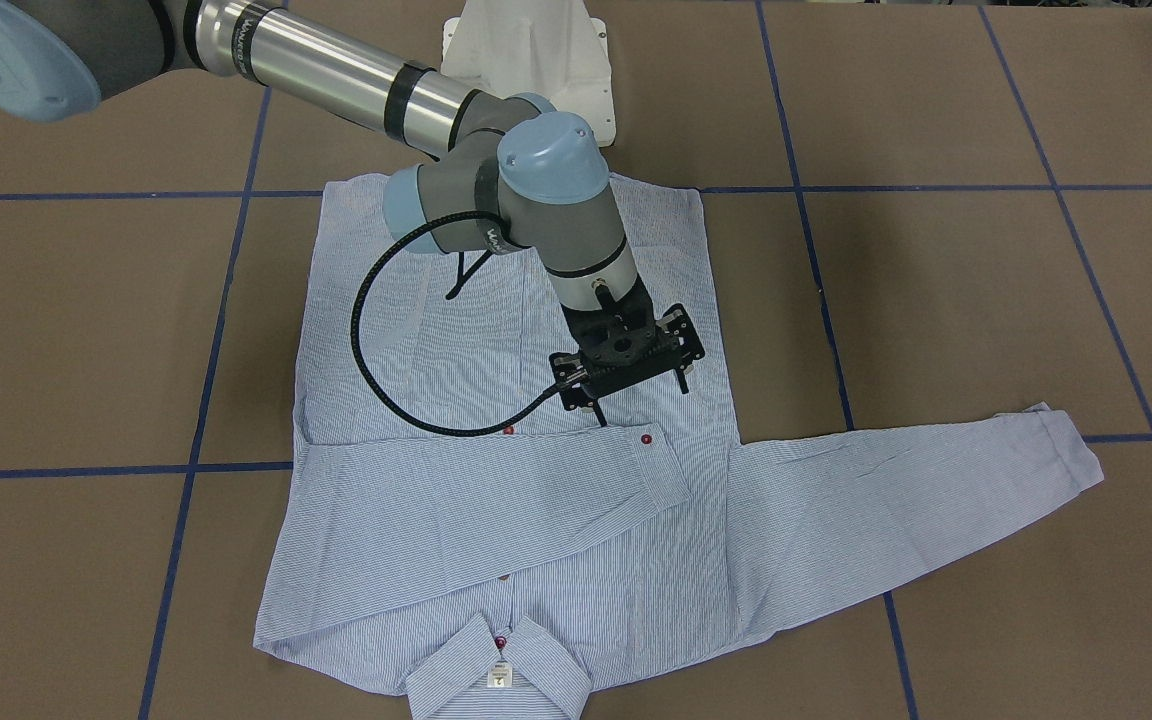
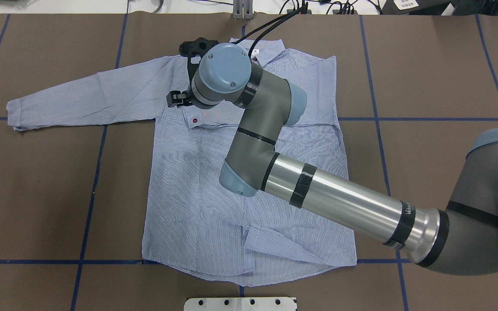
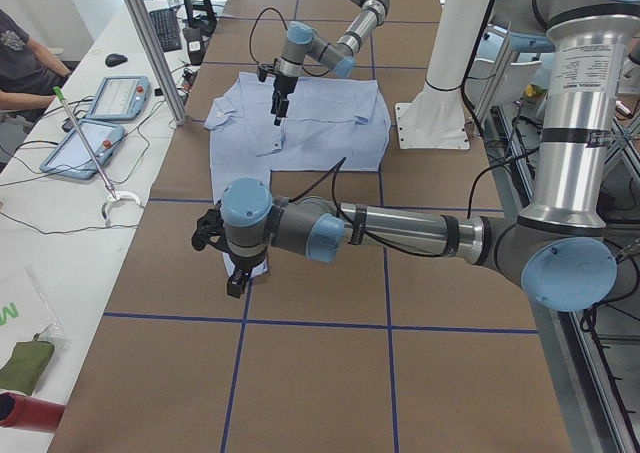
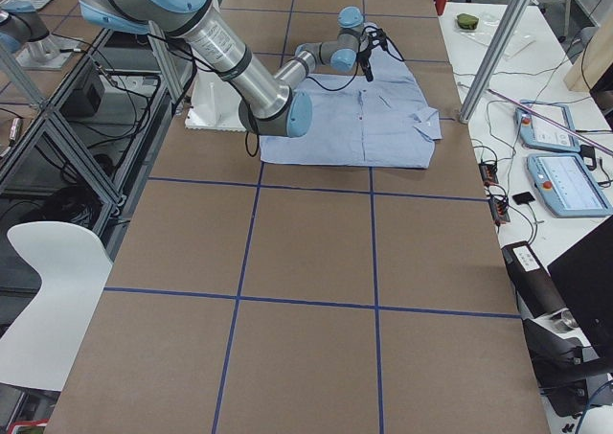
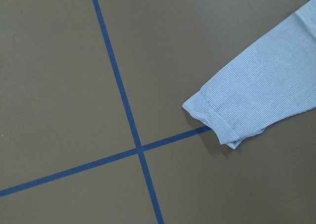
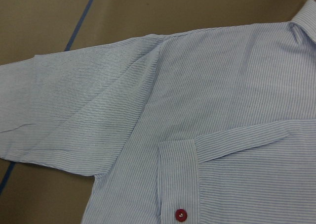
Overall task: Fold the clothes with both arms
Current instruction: 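Carry the sleeve across the shirt front toward the collar with the right gripper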
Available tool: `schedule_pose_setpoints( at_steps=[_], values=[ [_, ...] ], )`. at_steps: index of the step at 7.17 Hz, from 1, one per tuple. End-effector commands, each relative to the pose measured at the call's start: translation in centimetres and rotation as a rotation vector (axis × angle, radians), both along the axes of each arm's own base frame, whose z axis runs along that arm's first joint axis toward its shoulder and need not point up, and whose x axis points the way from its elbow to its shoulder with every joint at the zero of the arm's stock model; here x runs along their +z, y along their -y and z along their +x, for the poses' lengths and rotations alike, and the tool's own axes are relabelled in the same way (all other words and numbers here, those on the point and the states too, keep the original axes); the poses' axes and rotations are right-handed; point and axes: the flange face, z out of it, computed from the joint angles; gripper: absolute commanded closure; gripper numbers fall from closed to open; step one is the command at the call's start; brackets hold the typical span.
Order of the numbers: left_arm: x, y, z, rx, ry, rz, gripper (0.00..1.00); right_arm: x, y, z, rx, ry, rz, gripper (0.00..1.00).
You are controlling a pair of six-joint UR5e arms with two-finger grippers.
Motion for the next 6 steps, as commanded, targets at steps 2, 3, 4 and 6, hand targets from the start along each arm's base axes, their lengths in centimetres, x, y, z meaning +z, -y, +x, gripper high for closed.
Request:
schedule_pose_setpoints(
  at_steps=[2, 3, 4, 6],
  values=[
    [1.7, -0.2, 6.9, -0.157, -0.105, -0.087, 0.01, 5.9, 1.4, 10.1, -0.031, -0.108, -0.103, 0.00],
    [2.7, -0.2, 9.8, -0.237, -0.115, -0.149, 0.02, 8.7, 0.6, 14.0, -0.072, -0.146, -0.084, 0.00],
    [3.2, -0.1, 13.4, -0.318, -0.120, -0.183, 0.02, 11.3, -0.2, 19.1, -0.112, -0.181, -0.071, 0.00],
    [5.5, 0.7, 18.0, -0.410, -0.176, -0.228, 0.04, 14.5, -1.0, 27.1, -0.166, -0.223, -0.075, 0.00]
  ],
)
